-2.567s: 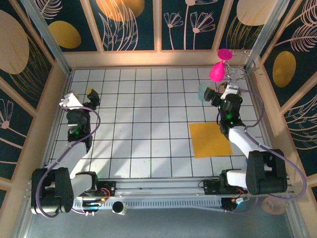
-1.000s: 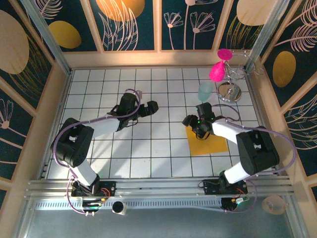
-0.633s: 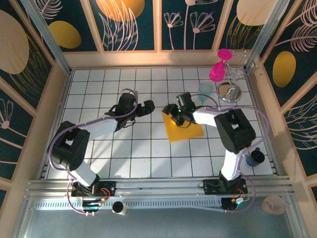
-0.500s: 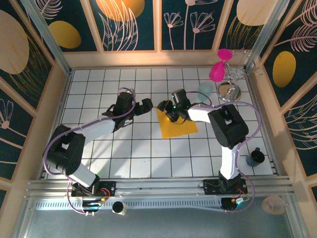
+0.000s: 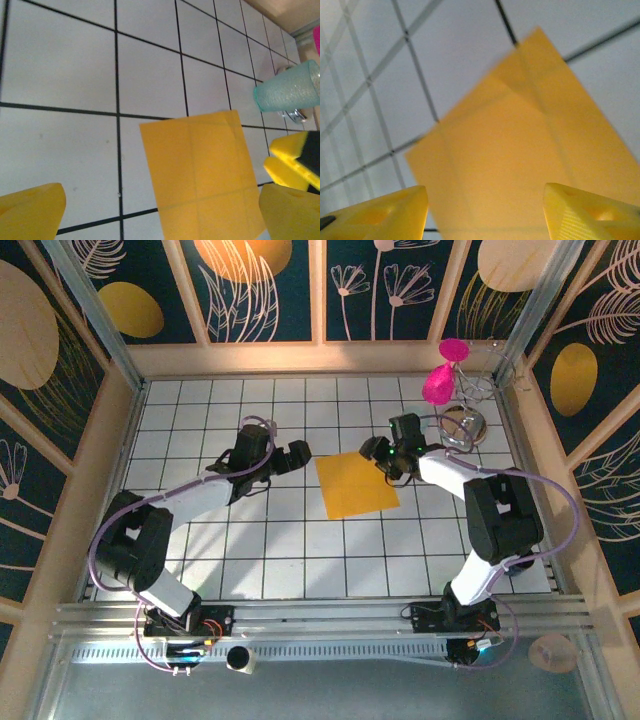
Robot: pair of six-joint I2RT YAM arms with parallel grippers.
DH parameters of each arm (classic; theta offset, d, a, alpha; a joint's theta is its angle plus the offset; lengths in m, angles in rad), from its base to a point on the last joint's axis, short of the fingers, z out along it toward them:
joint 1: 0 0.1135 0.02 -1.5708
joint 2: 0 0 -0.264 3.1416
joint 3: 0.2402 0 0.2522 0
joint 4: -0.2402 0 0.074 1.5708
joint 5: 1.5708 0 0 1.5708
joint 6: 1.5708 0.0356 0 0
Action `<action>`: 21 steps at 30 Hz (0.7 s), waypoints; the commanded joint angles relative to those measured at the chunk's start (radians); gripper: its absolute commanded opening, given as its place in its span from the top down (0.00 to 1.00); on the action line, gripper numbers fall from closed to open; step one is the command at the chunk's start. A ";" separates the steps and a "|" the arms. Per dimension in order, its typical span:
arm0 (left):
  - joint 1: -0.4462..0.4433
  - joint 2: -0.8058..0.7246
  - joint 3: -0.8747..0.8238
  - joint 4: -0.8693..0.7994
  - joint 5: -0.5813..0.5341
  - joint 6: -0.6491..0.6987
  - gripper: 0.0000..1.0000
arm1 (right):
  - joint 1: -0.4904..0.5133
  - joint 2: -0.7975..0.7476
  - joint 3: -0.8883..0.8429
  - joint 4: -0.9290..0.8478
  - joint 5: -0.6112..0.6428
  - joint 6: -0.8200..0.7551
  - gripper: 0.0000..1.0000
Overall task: Fold a paper plane with a square sheet of paper (pick it up from the middle)
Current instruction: Move the square sheet of paper to the center of the table.
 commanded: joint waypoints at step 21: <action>-0.019 0.104 -0.004 0.005 0.199 -0.220 0.30 | 0.157 0.117 -0.064 0.037 0.029 0.443 0.37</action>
